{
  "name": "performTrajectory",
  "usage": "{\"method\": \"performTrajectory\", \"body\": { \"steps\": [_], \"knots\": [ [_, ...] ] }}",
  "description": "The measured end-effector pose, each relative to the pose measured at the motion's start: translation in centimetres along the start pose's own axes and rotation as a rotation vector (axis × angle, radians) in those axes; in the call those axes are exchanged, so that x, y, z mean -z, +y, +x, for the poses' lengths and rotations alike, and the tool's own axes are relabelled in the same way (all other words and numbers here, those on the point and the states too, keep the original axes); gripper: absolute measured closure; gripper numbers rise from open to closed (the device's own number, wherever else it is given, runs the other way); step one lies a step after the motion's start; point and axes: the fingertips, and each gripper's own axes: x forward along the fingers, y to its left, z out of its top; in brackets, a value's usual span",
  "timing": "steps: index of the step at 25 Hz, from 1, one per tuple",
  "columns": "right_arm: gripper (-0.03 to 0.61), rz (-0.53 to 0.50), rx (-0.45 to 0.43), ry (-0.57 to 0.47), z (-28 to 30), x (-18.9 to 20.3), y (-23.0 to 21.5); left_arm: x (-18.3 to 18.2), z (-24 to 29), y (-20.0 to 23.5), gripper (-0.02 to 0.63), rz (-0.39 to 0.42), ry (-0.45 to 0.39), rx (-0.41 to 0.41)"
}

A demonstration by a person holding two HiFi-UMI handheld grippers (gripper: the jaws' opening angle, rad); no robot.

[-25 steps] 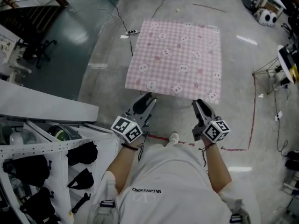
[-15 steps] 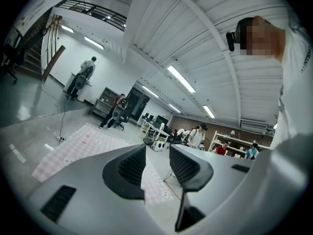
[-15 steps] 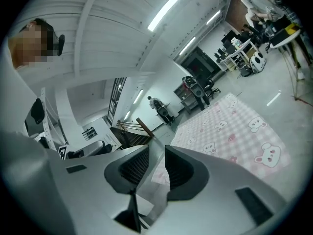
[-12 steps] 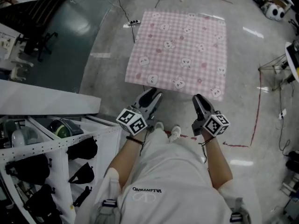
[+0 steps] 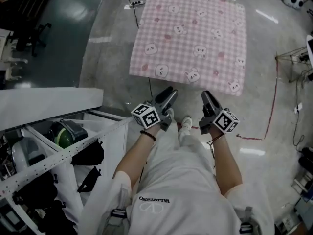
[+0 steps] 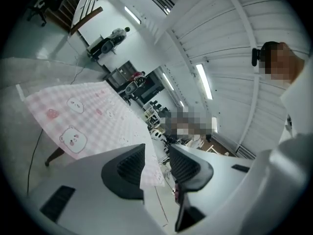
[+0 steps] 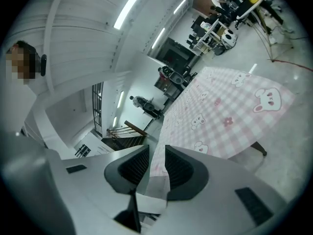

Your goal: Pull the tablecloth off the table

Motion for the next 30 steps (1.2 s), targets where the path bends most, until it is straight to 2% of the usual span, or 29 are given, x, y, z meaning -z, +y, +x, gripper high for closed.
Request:
{"method": "performTrajectory", "body": {
  "steps": [8, 12, 15, 18, 22, 26, 30],
  "knots": [
    [0.466, 0.099, 0.092, 0.005, 2.3, 2.7, -5.3, 3.1, 1.2, 5.4, 0.472, -0.086, 0.054, 0.006],
    [0.466, 0.122, 0.101, 0.029, 3.6, 4.3, -7.2, 4.9, 2.0, 8.3, 0.472, -0.112, 0.08, 0.009],
    [0.466, 0.145, 0.112, 0.034, 4.0, 5.5, -8.7, 6.2, 2.7, 10.2, 0.472, -0.166, 0.076, 0.013],
    [0.466, 0.187, 0.116, 0.01, 4.7, 6.6, -10.2, 7.6, 3.0, 12.2, 0.472, -0.229, 0.068, 0.016],
    [0.466, 0.215, 0.131, -0.023, 5.4, 7.5, -11.8, 9.5, 3.5, 14.3, 0.472, -0.268, 0.078, 0.019],
    [0.466, 0.261, 0.16, -0.056, 6.0, 8.3, -13.5, 10.4, 3.9, 16.4, 0.472, -0.324, 0.047, 0.038],
    [0.466, 0.301, 0.157, -0.112, 6.4, 8.3, -14.7, 11.0, 4.5, 17.6, 0.472, -0.34, 0.053, 0.046]
  ]
}}
